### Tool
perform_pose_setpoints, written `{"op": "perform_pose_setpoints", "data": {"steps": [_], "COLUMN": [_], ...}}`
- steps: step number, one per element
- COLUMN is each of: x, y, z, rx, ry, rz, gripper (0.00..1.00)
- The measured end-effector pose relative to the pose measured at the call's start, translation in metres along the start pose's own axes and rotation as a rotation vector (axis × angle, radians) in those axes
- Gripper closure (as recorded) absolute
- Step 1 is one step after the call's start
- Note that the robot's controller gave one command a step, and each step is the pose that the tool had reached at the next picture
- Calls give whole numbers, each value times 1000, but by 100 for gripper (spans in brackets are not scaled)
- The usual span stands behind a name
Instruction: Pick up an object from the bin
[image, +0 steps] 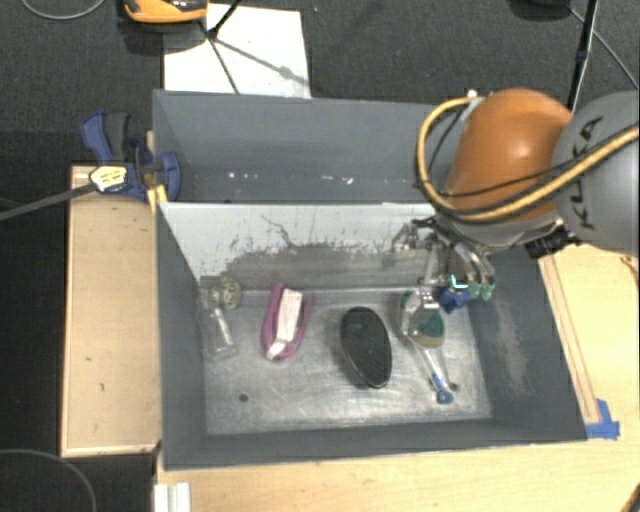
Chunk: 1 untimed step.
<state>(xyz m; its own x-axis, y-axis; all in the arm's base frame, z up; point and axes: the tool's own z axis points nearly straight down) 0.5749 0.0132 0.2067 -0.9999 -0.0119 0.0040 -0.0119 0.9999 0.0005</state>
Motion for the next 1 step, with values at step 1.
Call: {"op": "perform_pose_setpoints", "data": {"steps": [1], "x": [32], "y": [39], "z": [134], "rx": [4], "ry": [-9], "rz": [-1072], "gripper": [0]}}
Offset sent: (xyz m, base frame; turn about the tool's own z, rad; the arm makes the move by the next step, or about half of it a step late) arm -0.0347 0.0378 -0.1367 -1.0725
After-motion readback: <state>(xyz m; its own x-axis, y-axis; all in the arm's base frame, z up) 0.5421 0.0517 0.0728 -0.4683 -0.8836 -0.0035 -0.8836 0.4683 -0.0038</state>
